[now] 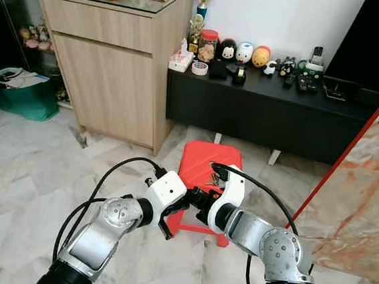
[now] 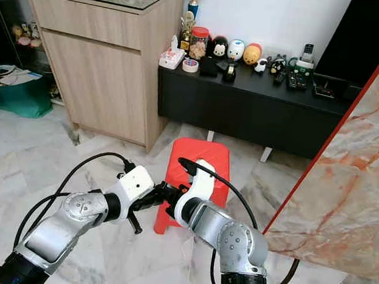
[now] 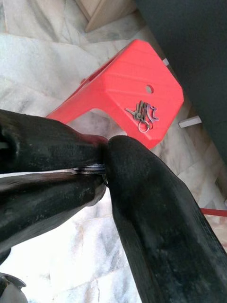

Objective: Hang keys on a hook

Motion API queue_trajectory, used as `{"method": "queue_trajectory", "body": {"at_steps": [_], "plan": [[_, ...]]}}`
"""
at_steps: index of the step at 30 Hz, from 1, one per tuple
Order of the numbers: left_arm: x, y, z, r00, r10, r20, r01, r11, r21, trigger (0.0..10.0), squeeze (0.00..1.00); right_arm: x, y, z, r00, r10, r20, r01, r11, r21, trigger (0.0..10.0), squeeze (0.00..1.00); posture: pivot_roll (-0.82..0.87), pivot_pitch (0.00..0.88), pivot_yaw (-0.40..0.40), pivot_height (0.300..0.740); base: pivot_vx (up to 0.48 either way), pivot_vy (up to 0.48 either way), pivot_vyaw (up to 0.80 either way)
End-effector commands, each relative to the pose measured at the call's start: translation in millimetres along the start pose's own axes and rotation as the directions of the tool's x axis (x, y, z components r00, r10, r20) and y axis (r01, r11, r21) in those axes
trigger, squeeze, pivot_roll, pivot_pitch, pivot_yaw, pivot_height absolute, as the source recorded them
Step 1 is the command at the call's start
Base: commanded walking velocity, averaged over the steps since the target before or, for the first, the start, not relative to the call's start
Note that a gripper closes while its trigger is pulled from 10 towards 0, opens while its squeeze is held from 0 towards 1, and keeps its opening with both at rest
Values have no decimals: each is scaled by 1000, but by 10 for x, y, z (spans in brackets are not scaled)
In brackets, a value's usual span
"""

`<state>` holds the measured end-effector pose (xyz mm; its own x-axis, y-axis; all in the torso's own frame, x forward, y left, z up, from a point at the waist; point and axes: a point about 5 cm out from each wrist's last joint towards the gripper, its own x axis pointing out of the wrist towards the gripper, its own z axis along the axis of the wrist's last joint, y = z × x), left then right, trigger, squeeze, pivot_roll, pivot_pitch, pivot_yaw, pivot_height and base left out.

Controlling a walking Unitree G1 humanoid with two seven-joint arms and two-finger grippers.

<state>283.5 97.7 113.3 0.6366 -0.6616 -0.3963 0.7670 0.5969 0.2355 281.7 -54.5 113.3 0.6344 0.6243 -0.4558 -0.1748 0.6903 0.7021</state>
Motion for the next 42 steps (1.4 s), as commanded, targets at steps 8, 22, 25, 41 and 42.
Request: {"method": "queue_trajectory", "body": {"at_steps": [8,22,25,41,42], "plan": [[-5,-27,28,1000,-17,24,17,1000,-1,0,0,45,121,-19,999,45,20,-45,999,-10,10000,0,76,0,-83,740,0,0,0],[-14,-74,-27,998,-56,-11,56,998,22,0,0,49,118,45,998,40,58,-38,999,-30,10000,1000,75,0,-82,740,0,0,0],[-13,-78,-29,998,-60,-14,61,998,25,0,0,45,128,70,996,40,74,-38,999,-32,10000,451,75,0,-82,740,0,0,0],[-202,277,-171,978,202,-41,-204,977,-55,10000,0,-300,-516,696,915,-200,350,271,948,-168,10000,0,75,0,-76,740,0,0,0],[-202,277,-171,978,202,-41,-204,977,-55,10000,0,-300,-516,696,915,-200,350,271,948,-168,10000,0,75,0,-76,740,0,0,0]]}}
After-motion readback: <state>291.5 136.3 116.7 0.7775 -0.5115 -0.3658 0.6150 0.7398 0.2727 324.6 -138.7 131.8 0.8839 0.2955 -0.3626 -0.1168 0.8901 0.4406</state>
